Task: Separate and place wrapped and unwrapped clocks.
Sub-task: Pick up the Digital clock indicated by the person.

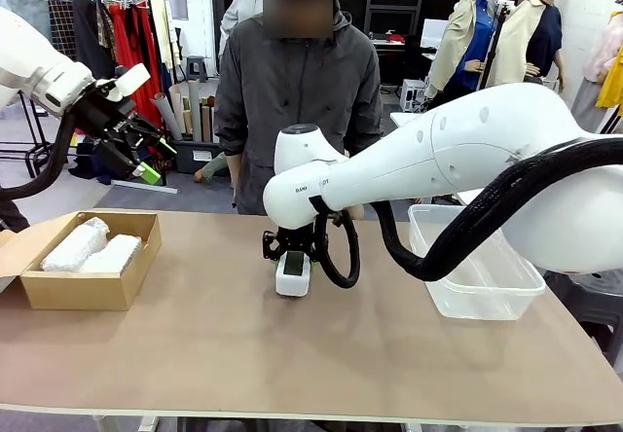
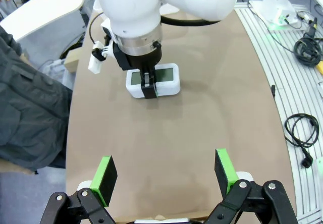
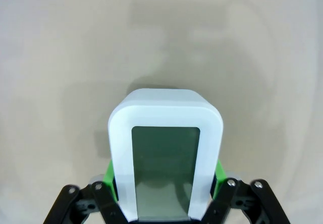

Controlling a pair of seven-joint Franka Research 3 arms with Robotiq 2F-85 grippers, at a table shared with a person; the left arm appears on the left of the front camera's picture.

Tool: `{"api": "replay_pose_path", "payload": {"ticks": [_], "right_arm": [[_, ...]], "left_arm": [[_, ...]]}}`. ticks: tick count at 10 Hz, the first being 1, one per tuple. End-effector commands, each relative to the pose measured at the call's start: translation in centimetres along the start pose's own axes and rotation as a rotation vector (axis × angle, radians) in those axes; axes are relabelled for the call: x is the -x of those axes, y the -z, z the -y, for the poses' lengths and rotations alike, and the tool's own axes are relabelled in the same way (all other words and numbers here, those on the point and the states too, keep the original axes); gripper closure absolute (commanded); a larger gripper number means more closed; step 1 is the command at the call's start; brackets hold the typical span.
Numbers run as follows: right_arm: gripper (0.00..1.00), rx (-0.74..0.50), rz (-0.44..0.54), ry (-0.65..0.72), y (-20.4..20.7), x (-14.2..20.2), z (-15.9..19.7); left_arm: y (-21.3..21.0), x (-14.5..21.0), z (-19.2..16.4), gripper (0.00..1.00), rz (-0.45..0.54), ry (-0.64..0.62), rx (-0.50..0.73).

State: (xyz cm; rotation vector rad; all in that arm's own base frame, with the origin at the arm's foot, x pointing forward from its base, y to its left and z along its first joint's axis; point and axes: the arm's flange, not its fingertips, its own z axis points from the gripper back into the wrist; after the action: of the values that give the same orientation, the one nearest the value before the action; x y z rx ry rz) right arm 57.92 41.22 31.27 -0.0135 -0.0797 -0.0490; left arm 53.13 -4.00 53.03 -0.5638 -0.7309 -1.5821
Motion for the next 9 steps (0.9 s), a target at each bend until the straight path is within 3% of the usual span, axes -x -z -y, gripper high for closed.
{"api": "replay_pose_path", "payload": {"ticks": [1,4,7,9], "right_arm": [[1.0,0.025,-0.073,-0.195,-3.4,0.0,0.4],[1.0,-0.019,-0.089,-0.433,-8.9,-0.7,0.5],[1.0,-0.05,-0.042,-0.648,-15.9,-0.5,0.9],[1.0,-0.067,-0.03,-0.739,-19.4,-0.6,1.1]], "left_arm": [[-0.2,-0.1,0.1,0.0,-0.001,0.004,0.002],[-0.2,-0.1,0.1,0.0,-0.001,0.004,0.002],[-0.2,-0.1,0.1,0.0,-0.001,0.004,0.002],[-0.2,-0.1,0.1,0.0,-0.001,0.004,0.002]]}}
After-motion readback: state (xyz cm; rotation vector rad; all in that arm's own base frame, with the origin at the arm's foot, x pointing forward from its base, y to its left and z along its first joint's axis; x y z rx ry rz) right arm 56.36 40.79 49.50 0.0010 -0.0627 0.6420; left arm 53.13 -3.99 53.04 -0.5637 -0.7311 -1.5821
